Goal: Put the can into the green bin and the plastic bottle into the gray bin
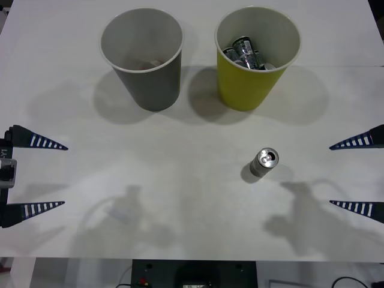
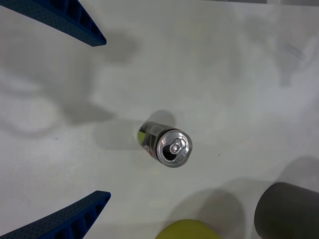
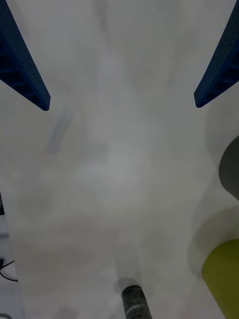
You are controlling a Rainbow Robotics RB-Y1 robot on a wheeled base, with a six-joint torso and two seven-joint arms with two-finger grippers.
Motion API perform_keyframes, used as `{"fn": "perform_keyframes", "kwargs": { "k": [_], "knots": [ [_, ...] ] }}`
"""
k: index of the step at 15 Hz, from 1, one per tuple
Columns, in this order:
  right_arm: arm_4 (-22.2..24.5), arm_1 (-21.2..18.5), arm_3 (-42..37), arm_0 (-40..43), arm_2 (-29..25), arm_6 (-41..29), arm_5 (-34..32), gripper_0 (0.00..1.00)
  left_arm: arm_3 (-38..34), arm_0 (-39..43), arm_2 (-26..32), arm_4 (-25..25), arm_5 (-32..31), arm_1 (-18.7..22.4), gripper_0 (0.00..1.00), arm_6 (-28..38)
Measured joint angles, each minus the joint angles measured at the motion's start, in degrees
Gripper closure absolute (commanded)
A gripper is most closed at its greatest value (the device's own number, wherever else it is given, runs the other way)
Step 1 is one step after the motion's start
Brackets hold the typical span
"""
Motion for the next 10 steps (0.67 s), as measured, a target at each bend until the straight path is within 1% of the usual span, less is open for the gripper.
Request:
{"fn": "perform_keyframes", "kwargs": {
  "k": [7,10],
  "knots": [
    [-0.4,0.8,1.5,0.4,0.3,0.6,-0.2,0.00,0.0,0.0,0.0,0.0,0.0,0.0,0.00,0.0],
    [-1.1,0.9,3.8,0.0,0.3,3.1,-0.2,0.00,0.0,0.0,0.0,0.0,0.0,0.0,0.00,0.0]
  ]
}}
